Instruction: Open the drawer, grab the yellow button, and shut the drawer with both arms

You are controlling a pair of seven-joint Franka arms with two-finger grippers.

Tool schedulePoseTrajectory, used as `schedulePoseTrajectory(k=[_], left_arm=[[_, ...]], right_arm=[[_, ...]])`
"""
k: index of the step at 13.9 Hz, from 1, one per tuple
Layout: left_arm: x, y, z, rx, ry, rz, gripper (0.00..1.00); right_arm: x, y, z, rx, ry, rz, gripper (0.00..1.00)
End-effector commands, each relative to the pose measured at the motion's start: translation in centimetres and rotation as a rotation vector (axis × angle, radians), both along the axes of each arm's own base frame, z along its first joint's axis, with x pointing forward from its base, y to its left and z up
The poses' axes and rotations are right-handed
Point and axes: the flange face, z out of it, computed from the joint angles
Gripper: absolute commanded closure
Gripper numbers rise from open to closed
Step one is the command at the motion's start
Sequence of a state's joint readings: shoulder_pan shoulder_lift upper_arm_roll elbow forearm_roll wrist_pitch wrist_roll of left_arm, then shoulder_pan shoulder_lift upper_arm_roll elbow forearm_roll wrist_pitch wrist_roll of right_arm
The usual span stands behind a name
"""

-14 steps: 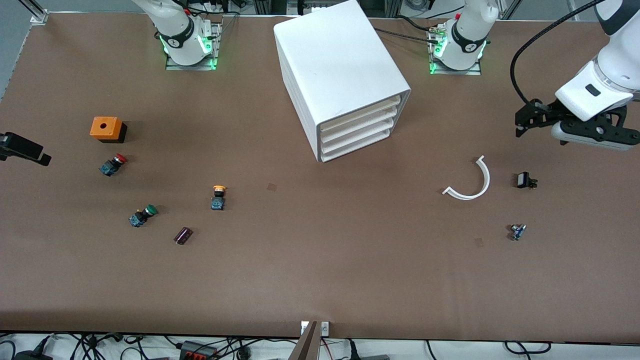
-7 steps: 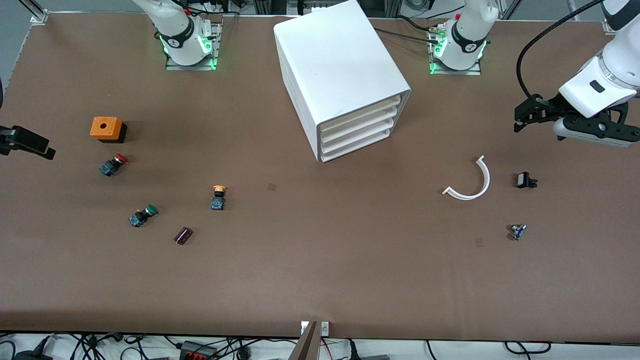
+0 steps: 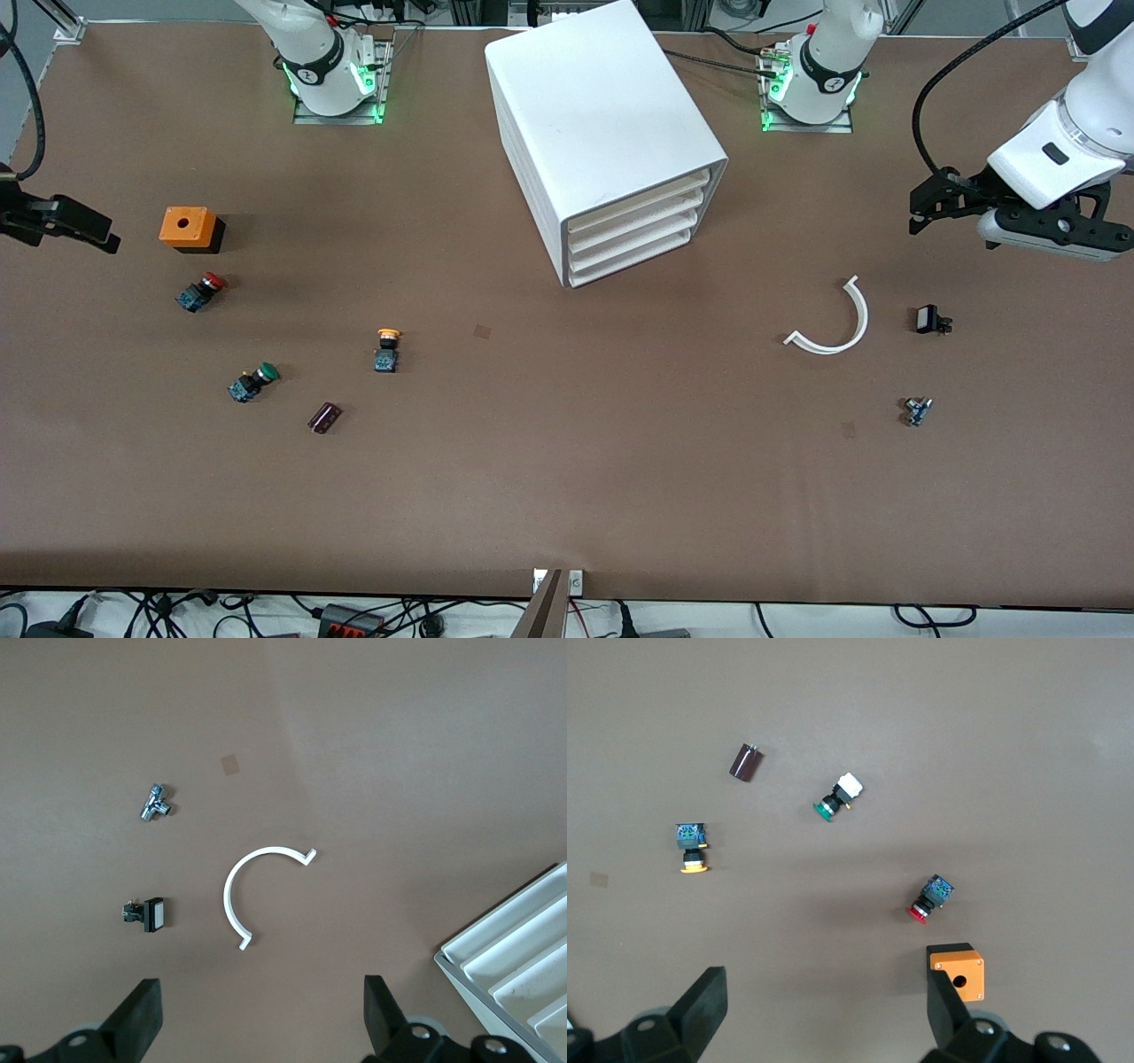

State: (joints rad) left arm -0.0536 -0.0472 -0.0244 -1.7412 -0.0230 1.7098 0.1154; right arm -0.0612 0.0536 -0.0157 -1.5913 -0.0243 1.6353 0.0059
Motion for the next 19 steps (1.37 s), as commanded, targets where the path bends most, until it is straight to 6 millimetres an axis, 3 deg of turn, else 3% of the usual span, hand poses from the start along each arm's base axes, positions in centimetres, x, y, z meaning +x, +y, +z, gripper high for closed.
schedulePoseTrajectory(k=[1,12,19], left_arm=[[0.2,-0.3,0.6,-0.017,0.007,0.007,0.0],[0.2,-0.4,0.7,-0.017,0.007,0.006,0.0],[0.1,-0.7,0.7,-0.017,0.007,0.0,0.0]], right_arm=[[-1.8,0.0,-0.2,-0.014,-0.007,0.016,0.0],[-2.4,-0.7,0.4,-0.002,0.029,0.038,0.0],[-2.8,0.2,0.9,-0.007,0.029,0.053,0.0]])
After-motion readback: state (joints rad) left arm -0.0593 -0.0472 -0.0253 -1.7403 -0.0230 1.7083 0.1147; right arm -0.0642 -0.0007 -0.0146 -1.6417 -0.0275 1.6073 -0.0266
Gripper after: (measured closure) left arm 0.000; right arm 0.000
